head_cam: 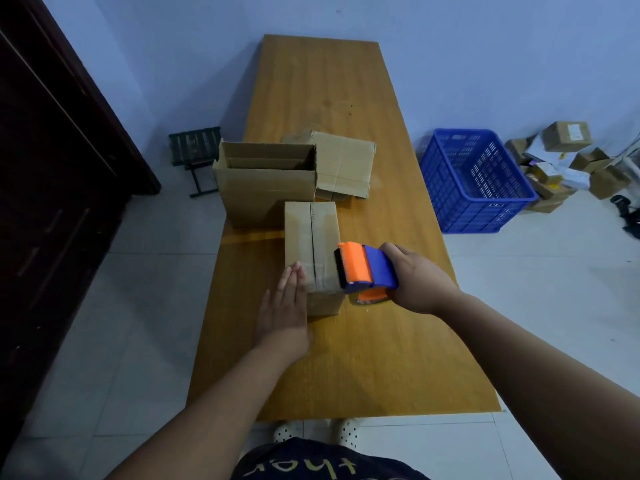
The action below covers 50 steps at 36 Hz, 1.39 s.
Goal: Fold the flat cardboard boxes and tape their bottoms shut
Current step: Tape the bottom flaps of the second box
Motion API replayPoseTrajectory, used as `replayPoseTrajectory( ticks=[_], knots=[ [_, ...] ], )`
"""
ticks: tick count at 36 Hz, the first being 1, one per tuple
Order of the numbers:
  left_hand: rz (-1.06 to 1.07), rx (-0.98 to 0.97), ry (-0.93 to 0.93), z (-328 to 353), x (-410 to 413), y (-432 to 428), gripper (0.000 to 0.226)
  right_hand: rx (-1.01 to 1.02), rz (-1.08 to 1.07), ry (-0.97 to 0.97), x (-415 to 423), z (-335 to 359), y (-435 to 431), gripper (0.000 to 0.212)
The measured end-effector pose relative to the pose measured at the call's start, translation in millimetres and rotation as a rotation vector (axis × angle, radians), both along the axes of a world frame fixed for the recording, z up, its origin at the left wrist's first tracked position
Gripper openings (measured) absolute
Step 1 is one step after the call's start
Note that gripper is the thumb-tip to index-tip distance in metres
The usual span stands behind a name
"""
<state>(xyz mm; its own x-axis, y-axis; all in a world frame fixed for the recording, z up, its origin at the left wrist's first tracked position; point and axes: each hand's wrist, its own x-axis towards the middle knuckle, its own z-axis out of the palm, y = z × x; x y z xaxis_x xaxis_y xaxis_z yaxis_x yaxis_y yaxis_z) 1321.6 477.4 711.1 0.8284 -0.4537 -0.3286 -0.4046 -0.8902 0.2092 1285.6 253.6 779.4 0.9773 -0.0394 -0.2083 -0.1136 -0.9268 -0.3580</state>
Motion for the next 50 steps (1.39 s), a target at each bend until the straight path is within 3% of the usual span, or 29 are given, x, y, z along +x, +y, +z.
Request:
replayPoseTrajectory(
  ticks=[4, 18, 34, 50],
  knots=[
    [0.010, -0.011, 0.020, 1.3, -0.2, -0.6, 0.106, 0.136, -0.040, 0.020, -7.3, -13.6, -10.3, 0.038],
    [-0.003, 0.069, 0.022, 5.4, -0.8, -2.8, 0.111, 0.175, -0.078, 0.041, -1.7, -23.8, -13.5, 0.044],
    [-0.014, 0.035, -0.026, 0.5, -2.8, 0.0, 0.110, 0.148, -0.106, -0.014, -3.8, -46.7, -19.9, 0.041],
    [-0.031, 0.101, -0.047, 1.9, -0.8, -2.0, 0.102, 0.279, -0.158, -0.011, -3.5, -90.9, -24.0, 0.038]
  ],
)
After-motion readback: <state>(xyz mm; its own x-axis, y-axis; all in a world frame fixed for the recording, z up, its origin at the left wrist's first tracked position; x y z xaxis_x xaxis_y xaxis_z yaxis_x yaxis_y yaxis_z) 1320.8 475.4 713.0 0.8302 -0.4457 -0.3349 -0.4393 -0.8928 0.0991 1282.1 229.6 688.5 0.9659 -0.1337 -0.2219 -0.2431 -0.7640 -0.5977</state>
